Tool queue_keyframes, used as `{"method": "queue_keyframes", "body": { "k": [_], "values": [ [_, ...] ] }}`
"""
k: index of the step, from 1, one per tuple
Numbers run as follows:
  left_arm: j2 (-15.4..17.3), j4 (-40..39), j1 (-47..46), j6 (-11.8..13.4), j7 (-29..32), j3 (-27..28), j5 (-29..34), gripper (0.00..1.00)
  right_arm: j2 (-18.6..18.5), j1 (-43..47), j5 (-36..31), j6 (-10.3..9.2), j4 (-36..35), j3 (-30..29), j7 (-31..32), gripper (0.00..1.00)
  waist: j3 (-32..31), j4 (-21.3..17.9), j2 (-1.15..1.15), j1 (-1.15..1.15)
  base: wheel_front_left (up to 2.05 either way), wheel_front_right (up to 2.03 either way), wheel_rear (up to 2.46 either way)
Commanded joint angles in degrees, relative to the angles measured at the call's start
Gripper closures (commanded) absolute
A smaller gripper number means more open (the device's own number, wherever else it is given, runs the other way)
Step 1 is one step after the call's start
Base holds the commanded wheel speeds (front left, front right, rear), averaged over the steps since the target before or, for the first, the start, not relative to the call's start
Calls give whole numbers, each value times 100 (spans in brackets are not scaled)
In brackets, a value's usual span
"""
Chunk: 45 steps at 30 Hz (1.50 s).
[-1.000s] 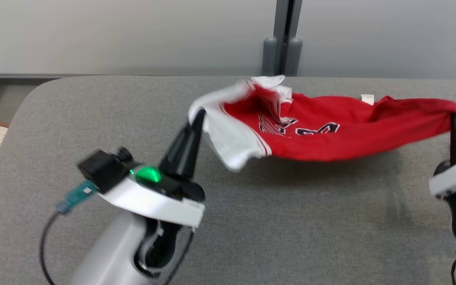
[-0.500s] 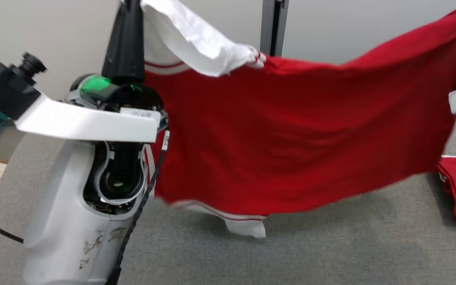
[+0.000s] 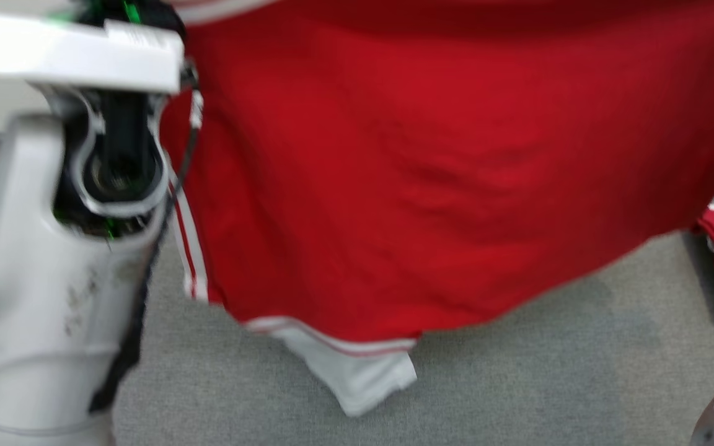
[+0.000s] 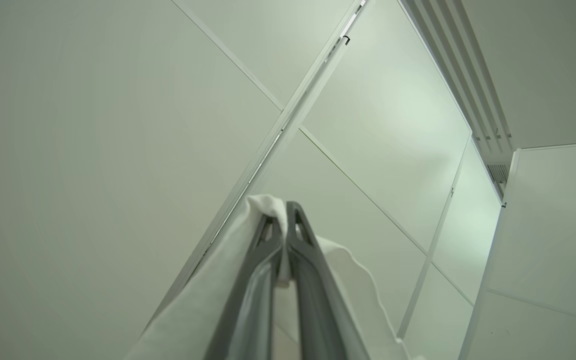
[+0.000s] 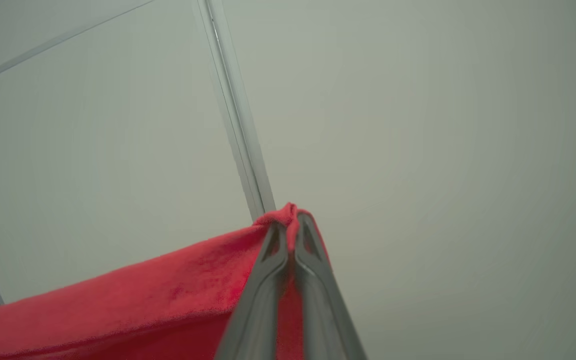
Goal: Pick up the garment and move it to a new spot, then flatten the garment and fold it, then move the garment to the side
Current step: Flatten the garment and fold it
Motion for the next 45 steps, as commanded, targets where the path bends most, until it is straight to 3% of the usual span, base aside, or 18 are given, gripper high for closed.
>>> {"method": "queue_keyframes", "body": {
  "k": [1, 5, 11, 19, 26, 33, 39, 45],
  "values": [
    [146, 261, -417, 34, 77, 29, 119, 100, -215, -358, -210, 1, 144, 121, -103, 100, 675, -33, 0, 0, 0, 0, 0],
    [336, 1155, -1600, 74, 102, 52, 463, 100, -351, -1594, -300, 2, 854, 267, -368, 100, 1601, -15, 0, 0, 0, 0, 0],
    [343, 2165, -3135, -274, -372, 184, 715, 100, -558, -3194, -273, -1, 2068, 401, -1312, 100, 2431, 91, 0, 0, 0, 0, 0],
    [311, 2909, -3731, -695, -731, 280, 943, 100, -606, -3833, 58, -1, 3309, 401, -2217, 100, 2796, 292, 0, 0, 0, 0, 0],
    [211, 3465, -2981, -1100, -822, 94, 1384, 100, -755, -3104, 596, -1, 4062, 911, -2707, 100, 2870, 489, 0, 0, 0, 0, 0],
    [375, 3960, -1466, -1496, -830, -278, 2003, 100, -797, -1872, 1263, 0, 4556, 1453, -3022, 100, 2517, 543, 0, 0, 0, 0, 0],
    [677, 4386, -211, -1617, -827, -743, 2193, 100, -965, -949, 1660, -1, 4911, 2092, -2984, 100, 1982, 462, 0, 0, 0, 0, 0],
    [1252, 4121, 852, -1619, -669, -1940, 1891, 100, -1132, -296, 1923, -2, 5174, 2791, -2689, 100, 1315, 346, 0, 0, 0, 0, 0]
  ]
}}
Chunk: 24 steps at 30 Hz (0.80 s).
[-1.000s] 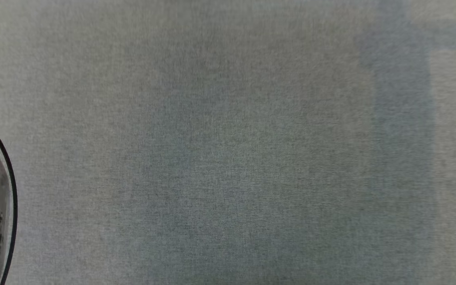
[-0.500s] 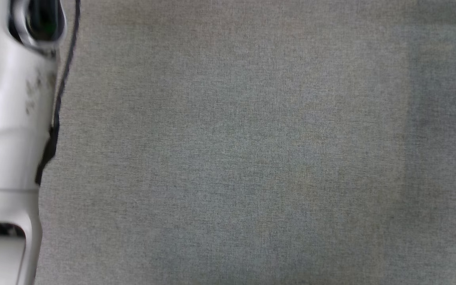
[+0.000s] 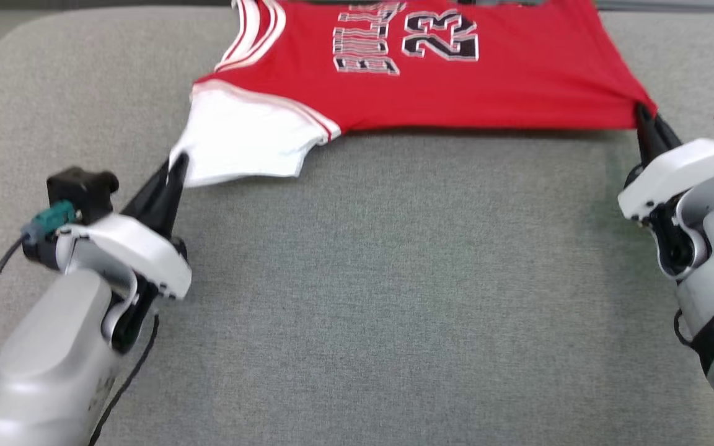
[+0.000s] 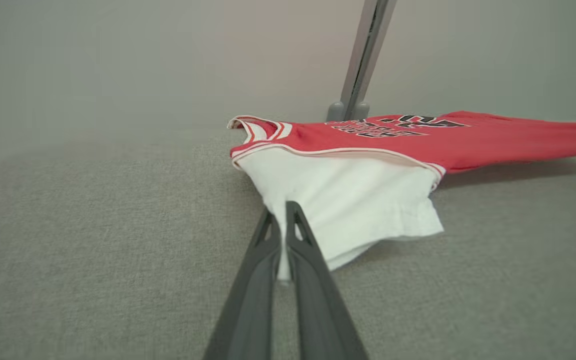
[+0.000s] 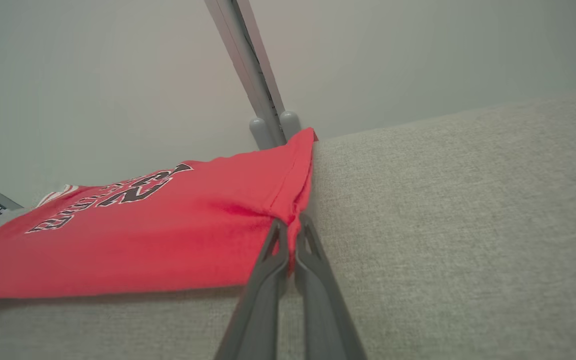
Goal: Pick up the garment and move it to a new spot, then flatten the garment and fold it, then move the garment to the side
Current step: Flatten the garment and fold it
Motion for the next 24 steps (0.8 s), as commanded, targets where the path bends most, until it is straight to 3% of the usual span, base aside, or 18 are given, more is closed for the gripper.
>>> {"method": "queue_keyframes", "body": {
  "k": [1, 10, 24],
  "values": [
    [202, -115, 235, -1, 98, -240, -184, 100, -149, 213, 76, -6, 55, 171, 82, 100, -367, -81, 0, 0, 0, 0, 0],
    [1016, -873, 904, -1, 872, -1414, -1070, 100, -552, 843, 319, -8, 91, 1059, 740, 100, -1014, -88, 0, 0, 0, 0, 0],
    [2244, -2561, 1381, -2, 1764, -2531, -2523, 100, -1361, 1622, 1382, -8, -979, 2288, 2124, 100, -1547, -125, 0, 0, 0, 0, 0]
  ]
}}
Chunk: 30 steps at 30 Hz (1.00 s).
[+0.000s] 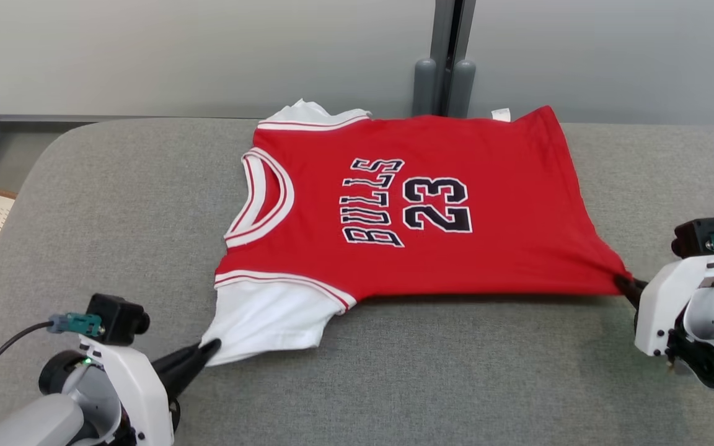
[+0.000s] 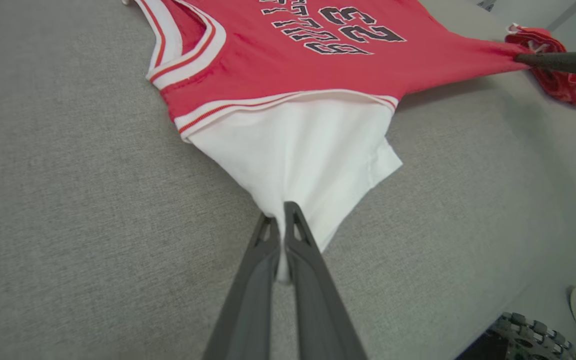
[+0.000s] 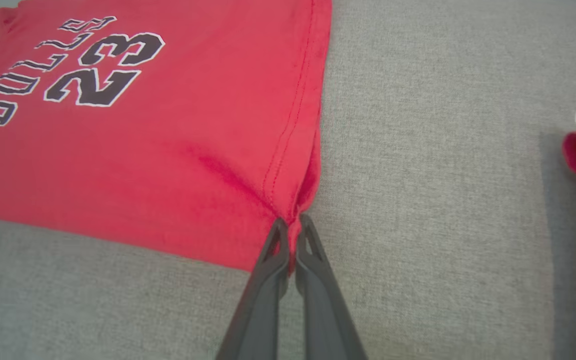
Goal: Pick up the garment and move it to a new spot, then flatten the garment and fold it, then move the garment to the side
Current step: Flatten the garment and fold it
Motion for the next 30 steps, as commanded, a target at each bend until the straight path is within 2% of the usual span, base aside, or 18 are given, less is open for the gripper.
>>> {"method": "queue_keyframes", "body": {
  "k": [1, 11, 21, 24, 30],
  "values": [
    [110, -103, 77, 2, 57, -56, -122, 100, -121, 129, 140, -13, -121, 86, 141, 100, -39, -11, 0, 0, 0, 0, 0],
    [754, -975, 317, 2, 483, -475, -1046, 100, -772, 715, 1145, -12, -1016, 594, 1306, 100, -307, -43, 0, 0, 0, 0, 0],
    [1398, -1660, 606, 2, 1347, -827, -1809, 100, -1362, 1246, 1765, -13, -1660, 761, 2459, 100, -484, -75, 0, 0, 0, 0, 0],
    [1478, -1754, 576, 2, 1409, -835, -1801, 100, -1434, 1266, 1672, -12, -1771, 749, 2574, 100, -471, -92, 0, 0, 0, 0, 0],
    [1436, -1734, 368, 5, 1314, -743, -1640, 100, -1373, 1097, 1612, -12, -1829, 471, 2584, 100, -384, -109, 0, 0, 0, 0, 0]
  ]
}}
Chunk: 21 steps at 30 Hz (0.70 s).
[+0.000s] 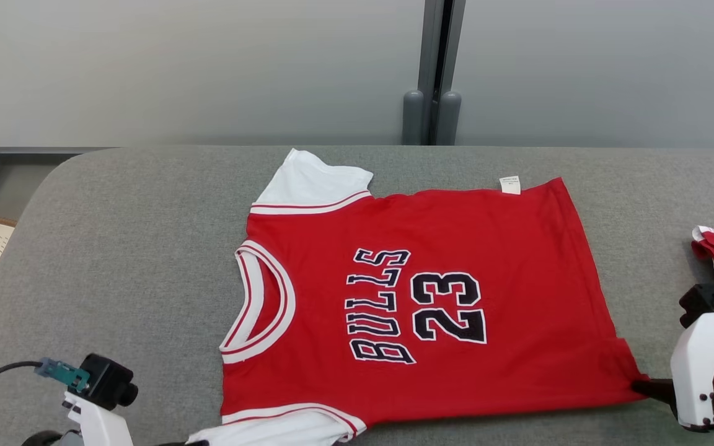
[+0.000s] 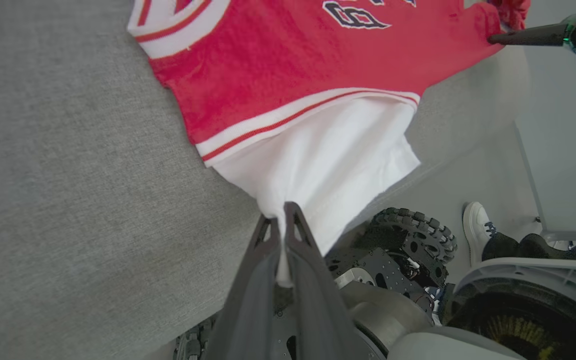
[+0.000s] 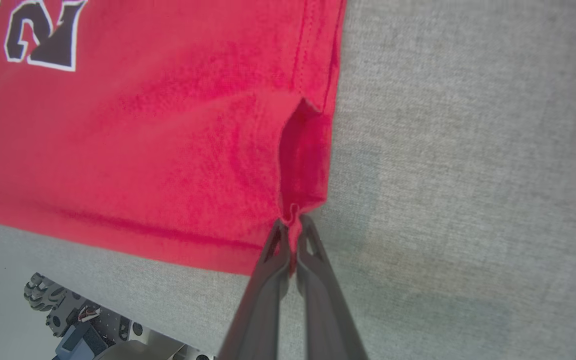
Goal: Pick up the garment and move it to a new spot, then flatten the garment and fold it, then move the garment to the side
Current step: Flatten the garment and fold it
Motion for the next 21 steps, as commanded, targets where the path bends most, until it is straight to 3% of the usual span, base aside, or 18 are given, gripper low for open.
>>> {"method": "queue_keyframes", "body": {
  "k": [1, 10, 21],
  "values": [
    [8, 54, -135, 12, -33, 50, 89, 100, -10, -103, -106, -11, 33, -76, 18, 100, 38, -6, 0, 0, 0, 0, 0],
    [-198, 266, -687, 34, -133, 256, 514, 100, 247, -460, -350, -11, 108, -351, 26, 100, 271, -21, 0, 0, 0, 0, 0],
    [-728, 863, -1601, 7, -196, 303, 1296, 100, 677, -1094, -832, -11, 357, -594, -162, 100, 710, -93, 0, 0, 0, 0, 0]
  ]
}}
